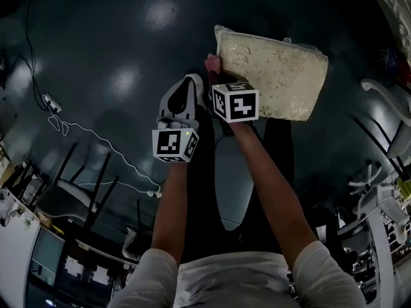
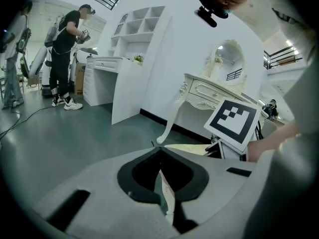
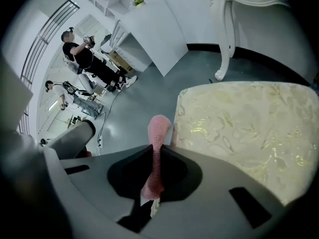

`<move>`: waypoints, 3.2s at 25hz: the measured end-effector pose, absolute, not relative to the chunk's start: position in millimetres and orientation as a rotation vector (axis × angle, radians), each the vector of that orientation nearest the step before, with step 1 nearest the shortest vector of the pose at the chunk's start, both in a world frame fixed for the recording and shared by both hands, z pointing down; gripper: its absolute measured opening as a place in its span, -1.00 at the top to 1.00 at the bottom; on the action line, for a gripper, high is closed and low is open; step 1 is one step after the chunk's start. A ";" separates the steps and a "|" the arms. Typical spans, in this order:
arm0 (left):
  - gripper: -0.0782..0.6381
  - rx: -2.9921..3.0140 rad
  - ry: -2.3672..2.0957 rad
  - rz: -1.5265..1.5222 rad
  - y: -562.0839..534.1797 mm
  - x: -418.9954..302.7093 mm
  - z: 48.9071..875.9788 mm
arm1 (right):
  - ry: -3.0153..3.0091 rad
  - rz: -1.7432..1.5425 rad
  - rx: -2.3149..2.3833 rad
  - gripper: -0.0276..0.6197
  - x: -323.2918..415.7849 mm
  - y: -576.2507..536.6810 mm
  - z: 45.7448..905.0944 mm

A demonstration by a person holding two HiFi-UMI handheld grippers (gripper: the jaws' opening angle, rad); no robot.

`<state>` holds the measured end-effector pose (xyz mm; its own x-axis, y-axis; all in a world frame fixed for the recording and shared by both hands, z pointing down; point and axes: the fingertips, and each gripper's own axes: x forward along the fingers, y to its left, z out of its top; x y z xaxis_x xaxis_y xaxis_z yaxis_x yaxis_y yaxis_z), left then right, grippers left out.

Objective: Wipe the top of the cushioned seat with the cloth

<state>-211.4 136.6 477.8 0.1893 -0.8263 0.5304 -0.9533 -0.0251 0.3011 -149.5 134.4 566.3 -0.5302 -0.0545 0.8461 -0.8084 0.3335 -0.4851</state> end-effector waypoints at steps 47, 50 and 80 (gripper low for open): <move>0.75 2.121 -1.331 0.321 74.4 66.5 481.1 | -1.758 1.398 1.223 0.83 228.0 95.7 573.5; 0.75 2.119 -1.340 0.320 75.6 57.3 479.2 | -1.712 1.349 1.236 0.83 229.1 96.3 586.5; 0.75 1.848 -1.699 0.301 153.7 -232.8 461.1 | -1.723 1.364 0.797 0.82 -155.0 177.8 574.6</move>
